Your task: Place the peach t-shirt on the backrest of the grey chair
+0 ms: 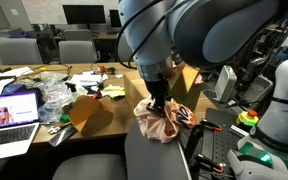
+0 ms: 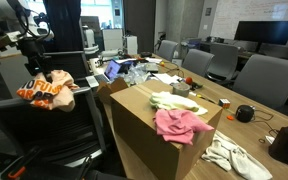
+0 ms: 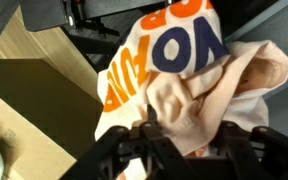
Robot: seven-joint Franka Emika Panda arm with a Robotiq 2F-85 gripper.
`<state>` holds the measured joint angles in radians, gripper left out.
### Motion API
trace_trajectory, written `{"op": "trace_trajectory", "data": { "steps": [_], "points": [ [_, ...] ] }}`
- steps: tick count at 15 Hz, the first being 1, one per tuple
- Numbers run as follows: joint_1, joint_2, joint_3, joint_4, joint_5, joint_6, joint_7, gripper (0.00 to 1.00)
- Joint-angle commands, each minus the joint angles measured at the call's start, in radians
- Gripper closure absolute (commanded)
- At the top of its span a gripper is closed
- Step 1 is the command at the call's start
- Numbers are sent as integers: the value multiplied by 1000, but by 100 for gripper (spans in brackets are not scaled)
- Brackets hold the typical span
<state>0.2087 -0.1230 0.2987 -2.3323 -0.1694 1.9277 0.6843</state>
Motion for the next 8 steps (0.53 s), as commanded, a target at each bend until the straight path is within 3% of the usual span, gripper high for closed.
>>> {"op": "trace_trajectory", "data": {
  "steps": [1, 4, 8],
  "points": [
    [-2, -12, -16, 18, 10, 0, -7, 19],
    [-19, -48, -41, 11, 3, -10, 7, 1],
    [-66, -121, -84, -16, -8, -34, 45, 0]
  ]
}}
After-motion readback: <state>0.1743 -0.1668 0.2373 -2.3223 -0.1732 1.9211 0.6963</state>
